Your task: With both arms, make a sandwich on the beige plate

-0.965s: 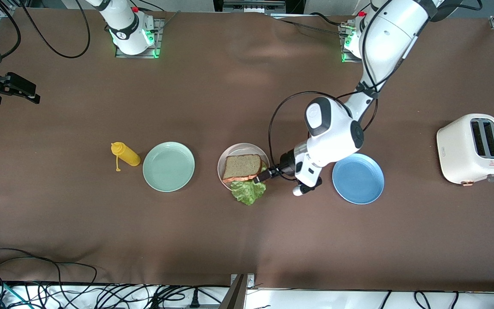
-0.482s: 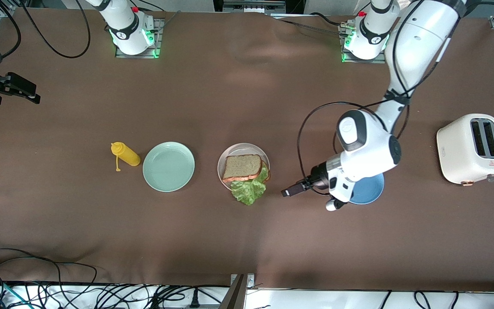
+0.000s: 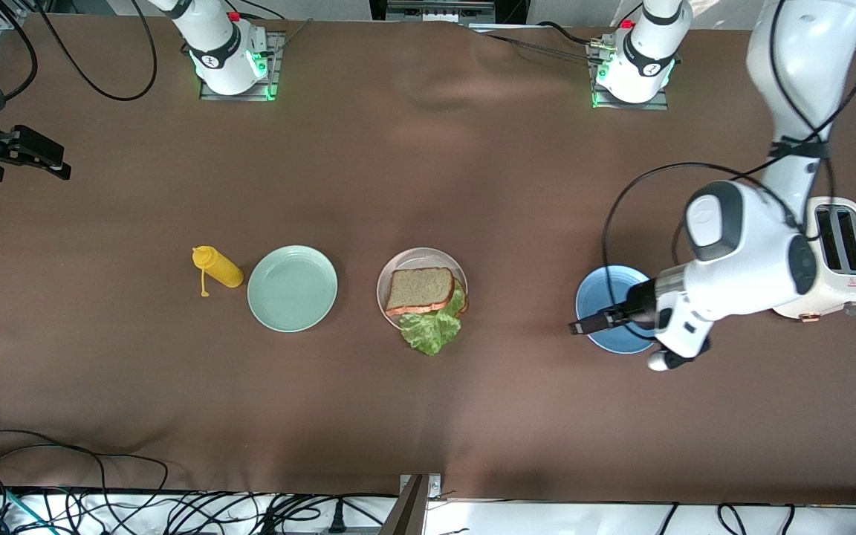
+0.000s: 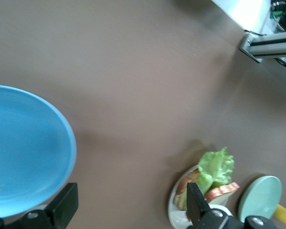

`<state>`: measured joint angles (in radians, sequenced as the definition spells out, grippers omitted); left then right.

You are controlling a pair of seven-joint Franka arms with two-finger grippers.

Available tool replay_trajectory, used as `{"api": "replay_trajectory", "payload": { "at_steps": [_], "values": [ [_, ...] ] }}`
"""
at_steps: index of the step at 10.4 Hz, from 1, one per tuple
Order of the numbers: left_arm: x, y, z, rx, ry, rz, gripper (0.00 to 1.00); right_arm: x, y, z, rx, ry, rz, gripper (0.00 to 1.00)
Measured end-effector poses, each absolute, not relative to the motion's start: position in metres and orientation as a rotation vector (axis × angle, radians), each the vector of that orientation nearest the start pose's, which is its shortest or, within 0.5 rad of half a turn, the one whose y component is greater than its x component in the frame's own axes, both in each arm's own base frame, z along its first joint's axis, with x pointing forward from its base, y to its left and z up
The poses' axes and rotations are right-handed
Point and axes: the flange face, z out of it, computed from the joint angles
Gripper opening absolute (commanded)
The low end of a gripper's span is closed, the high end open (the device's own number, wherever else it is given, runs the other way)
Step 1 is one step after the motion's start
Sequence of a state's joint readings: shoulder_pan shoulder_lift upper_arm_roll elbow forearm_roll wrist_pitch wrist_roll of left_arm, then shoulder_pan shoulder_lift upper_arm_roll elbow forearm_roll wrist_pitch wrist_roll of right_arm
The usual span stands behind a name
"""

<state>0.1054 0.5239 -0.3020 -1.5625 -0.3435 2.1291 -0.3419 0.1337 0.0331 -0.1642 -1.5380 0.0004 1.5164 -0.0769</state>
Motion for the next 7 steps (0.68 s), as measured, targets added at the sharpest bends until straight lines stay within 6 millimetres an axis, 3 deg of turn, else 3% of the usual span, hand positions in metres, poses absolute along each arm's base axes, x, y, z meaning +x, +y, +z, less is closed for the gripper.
{"api": "replay_trajectory", "payload": {
  "at_steps": [3, 7],
  "values": [
    [0.677, -0.097, 0.391, -3.432, -0.540, 0.129, 1.00, 0.559, -0.016, 0.617, -3.142, -0.072, 0.086, 1.00],
    [0.655, -0.047, 0.452, -3.380, -0.588, 0.180, 1.00, 0.558, -0.016, 0.617, -3.142, -0.071, 0.088, 1.00]
  ]
}}
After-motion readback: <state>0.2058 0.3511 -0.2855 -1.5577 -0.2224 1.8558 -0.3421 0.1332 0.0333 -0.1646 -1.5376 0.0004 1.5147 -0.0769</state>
